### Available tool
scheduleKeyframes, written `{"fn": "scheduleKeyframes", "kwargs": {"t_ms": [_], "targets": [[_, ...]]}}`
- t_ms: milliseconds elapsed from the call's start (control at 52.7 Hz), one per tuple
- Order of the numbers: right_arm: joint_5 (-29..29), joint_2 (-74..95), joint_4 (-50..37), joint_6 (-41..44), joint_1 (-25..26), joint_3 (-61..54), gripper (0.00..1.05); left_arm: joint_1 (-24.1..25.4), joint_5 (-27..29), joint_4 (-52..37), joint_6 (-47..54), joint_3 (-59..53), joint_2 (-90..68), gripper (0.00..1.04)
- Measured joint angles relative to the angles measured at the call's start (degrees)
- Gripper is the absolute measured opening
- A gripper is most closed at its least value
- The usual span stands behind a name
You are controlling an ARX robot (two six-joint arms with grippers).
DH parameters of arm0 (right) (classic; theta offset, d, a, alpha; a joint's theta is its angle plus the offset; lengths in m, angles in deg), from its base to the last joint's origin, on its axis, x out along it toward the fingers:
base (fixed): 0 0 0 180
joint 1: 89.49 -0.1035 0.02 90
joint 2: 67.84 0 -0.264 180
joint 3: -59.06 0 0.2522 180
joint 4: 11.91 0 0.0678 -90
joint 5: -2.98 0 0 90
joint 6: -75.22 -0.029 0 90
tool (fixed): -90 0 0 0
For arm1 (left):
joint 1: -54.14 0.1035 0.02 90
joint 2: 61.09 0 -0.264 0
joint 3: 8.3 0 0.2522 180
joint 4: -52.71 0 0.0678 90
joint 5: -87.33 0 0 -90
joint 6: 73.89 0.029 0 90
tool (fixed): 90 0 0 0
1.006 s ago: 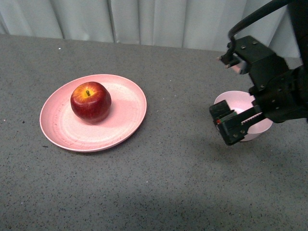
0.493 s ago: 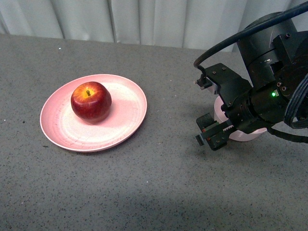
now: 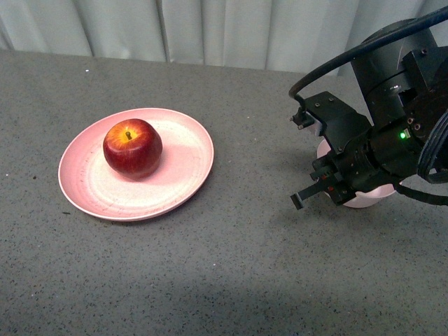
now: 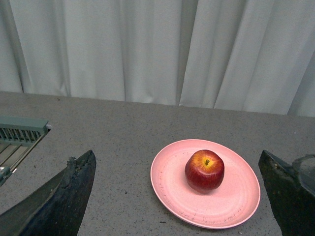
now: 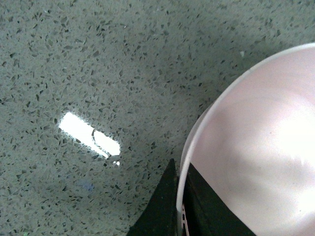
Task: Move apple from plate to bowl
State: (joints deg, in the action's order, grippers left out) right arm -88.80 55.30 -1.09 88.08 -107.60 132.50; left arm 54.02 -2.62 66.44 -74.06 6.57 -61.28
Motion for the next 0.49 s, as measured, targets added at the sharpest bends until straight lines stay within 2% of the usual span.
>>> {"fn": "scheduleKeyframes", "kwargs": {"t_ms": [285, 493], "targets": [[-1.8, -2.6, 1.2, 1.0, -0.2, 0.5, 0.01, 0.0, 0.0, 0.0, 0.0, 0.0, 0.0, 0.98], [-5.7, -5.1, 3.9, 0.9, -6.1, 4.0, 0.01, 0.0, 0.0, 0.0, 0.0, 0.0, 0.0, 0.98]]}}
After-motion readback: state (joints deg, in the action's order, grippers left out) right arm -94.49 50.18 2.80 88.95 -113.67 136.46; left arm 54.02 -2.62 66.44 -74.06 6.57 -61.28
